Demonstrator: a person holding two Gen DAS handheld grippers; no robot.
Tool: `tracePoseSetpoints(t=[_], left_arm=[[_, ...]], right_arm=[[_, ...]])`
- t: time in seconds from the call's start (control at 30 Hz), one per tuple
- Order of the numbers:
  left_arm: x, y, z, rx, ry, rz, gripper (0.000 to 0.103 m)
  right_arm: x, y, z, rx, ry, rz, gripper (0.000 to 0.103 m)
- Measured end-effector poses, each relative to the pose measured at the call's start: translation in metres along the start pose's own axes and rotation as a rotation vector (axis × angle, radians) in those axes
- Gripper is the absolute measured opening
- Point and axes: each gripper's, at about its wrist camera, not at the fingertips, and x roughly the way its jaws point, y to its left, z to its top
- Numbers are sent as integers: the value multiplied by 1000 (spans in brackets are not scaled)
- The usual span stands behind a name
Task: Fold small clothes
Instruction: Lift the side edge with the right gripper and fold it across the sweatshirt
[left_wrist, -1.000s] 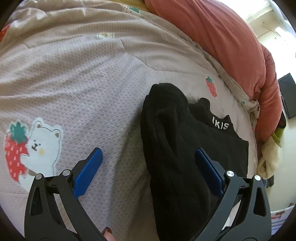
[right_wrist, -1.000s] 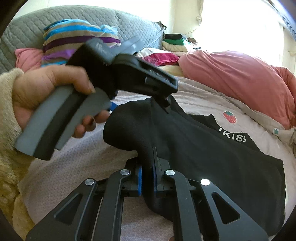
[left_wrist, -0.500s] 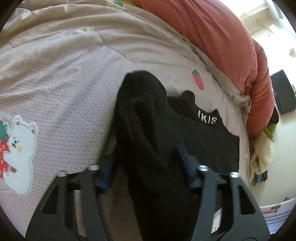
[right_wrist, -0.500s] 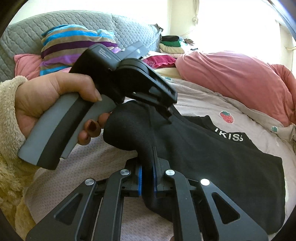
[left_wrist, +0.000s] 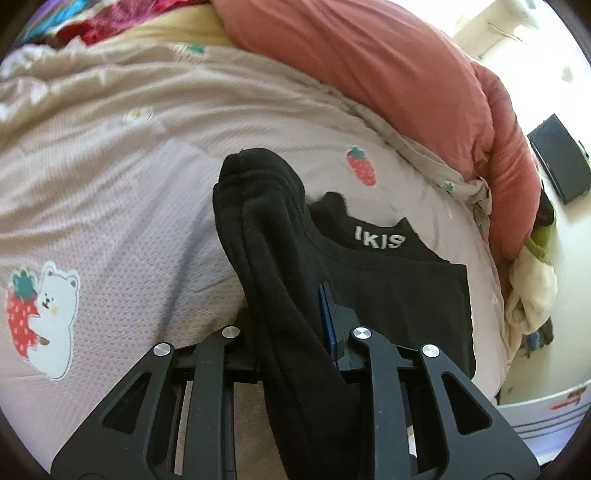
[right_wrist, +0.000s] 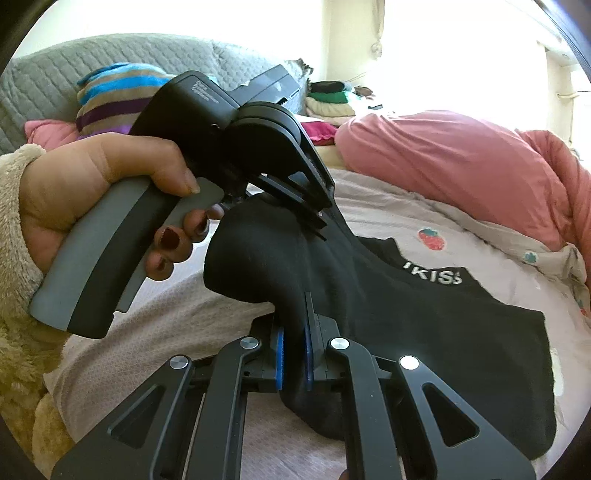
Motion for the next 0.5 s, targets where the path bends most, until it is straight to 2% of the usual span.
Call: tracePoseSetpoints(t=[0.5], left_arm=[[-22,-93,-7,158,-73,32,15]], right_arm=[[-51,-51,-13,124,-67,-68,7]])
